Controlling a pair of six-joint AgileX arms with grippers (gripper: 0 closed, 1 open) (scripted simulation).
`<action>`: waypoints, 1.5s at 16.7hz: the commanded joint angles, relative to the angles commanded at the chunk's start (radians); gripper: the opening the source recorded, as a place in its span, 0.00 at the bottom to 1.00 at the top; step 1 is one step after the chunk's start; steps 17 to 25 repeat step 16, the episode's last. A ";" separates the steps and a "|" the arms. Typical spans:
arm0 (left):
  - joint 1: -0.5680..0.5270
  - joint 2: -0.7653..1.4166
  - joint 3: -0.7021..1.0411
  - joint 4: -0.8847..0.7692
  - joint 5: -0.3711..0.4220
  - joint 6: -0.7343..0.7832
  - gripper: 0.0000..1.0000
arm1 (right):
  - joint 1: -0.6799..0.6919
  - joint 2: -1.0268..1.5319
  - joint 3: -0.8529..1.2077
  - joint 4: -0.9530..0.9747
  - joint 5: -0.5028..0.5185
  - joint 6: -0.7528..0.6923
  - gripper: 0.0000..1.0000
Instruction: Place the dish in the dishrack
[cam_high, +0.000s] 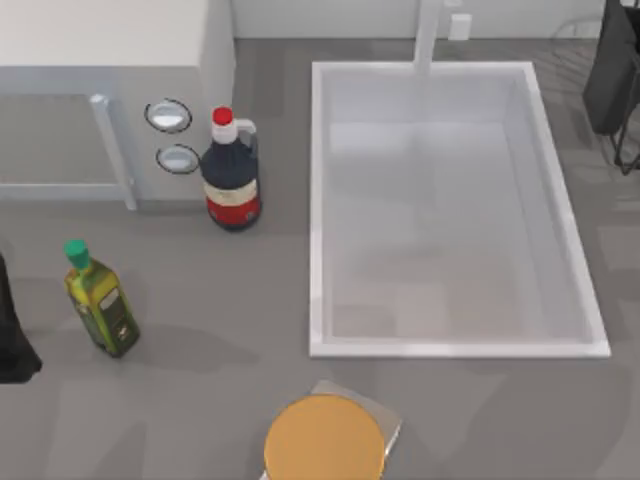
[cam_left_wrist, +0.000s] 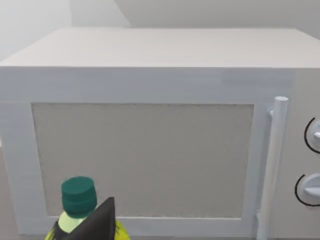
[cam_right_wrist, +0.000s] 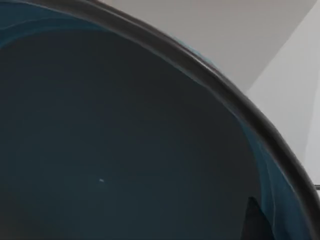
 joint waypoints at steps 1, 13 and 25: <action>0.000 0.000 0.000 0.000 0.000 0.000 1.00 | 0.000 0.000 0.000 0.000 0.000 0.000 0.30; 0.000 0.000 0.000 0.000 0.000 0.000 1.00 | 0.000 0.000 0.000 0.000 0.000 0.000 1.00; 0.000 0.000 0.000 0.000 0.000 0.000 1.00 | 0.000 0.000 0.000 0.000 0.000 0.000 1.00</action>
